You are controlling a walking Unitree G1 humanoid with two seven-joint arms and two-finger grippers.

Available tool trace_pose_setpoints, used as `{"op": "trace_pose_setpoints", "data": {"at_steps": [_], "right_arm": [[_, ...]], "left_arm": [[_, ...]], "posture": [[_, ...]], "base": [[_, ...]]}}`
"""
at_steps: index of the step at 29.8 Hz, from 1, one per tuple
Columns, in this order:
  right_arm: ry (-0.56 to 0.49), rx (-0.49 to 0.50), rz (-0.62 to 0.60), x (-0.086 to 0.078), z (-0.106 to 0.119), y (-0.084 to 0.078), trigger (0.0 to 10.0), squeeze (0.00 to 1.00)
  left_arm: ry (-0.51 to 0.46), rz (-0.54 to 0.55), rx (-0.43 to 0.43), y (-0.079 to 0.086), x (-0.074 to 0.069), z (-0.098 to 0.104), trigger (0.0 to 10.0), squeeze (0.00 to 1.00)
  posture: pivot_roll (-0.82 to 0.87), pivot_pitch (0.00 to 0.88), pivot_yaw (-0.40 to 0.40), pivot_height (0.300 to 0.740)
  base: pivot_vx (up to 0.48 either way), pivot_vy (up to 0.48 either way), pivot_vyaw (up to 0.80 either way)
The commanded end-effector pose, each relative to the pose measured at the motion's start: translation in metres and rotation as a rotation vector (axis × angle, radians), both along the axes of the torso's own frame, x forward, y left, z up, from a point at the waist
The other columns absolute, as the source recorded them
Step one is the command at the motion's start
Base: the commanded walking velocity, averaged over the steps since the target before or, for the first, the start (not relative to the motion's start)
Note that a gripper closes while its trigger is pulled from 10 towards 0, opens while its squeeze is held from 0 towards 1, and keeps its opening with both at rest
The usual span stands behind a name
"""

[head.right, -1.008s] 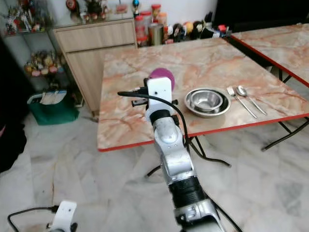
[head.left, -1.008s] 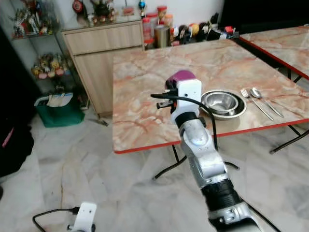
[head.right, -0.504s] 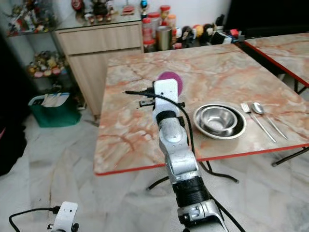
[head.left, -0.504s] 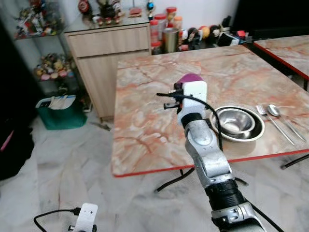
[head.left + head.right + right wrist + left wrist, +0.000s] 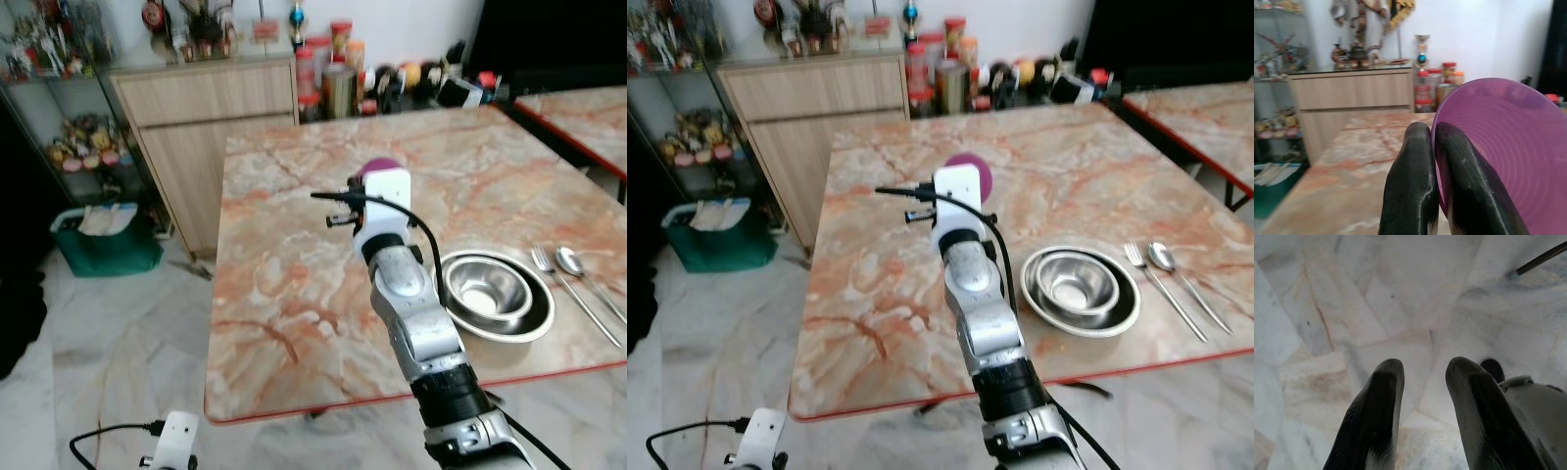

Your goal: Setting the table

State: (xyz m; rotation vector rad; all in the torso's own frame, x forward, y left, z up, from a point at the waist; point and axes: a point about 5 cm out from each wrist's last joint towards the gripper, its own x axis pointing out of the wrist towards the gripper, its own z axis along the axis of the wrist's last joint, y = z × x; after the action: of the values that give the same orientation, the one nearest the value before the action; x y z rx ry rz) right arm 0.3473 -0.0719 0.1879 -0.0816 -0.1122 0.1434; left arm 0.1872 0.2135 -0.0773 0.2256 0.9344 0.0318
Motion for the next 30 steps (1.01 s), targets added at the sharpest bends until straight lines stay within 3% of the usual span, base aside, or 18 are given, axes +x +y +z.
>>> {"op": "trace_pose_setpoints", "data": {"at_steps": [1, 13, 18, 30], "right_arm": [[0.007, 0.001, -0.033, 0.002, 0.000, -0.009, 10.0, 0.00], [0.031, 0.002, -0.022, 0.003, -0.001, -0.007, 10.0, 0.00], [0.146, 0.064, -0.073, 0.009, -0.009, -0.016, 10.0, 0.00], [0.325, 0.125, 0.012, 0.029, -0.019, -0.021, 10.0, 0.00]], "left_arm": [[0.013, -0.027, 0.007, -0.004, -0.001, -0.001, 10.0, 0.00], [0.031, -0.022, 0.011, -0.003, -0.004, -0.003, 10.0, 0.00], [0.057, -0.016, 0.008, -0.005, -0.009, -0.006, 10.0, 0.00], [0.060, -0.003, 0.003, -0.004, -0.008, -0.006, 10.0, 0.00]], "posture": [[-0.03, 0.000, 0.044, 0.736], [-0.03, 0.000, 0.043, 0.736], [-0.02, 0.000, 0.038, 0.736], [-0.03, 0.002, 0.037, 0.736]], "base": [[0.000, 0.000, 0.00], [0.000, 0.000, 0.00], [0.000, 0.000, 0.00], [0.000, 0.000, 0.00]]}}
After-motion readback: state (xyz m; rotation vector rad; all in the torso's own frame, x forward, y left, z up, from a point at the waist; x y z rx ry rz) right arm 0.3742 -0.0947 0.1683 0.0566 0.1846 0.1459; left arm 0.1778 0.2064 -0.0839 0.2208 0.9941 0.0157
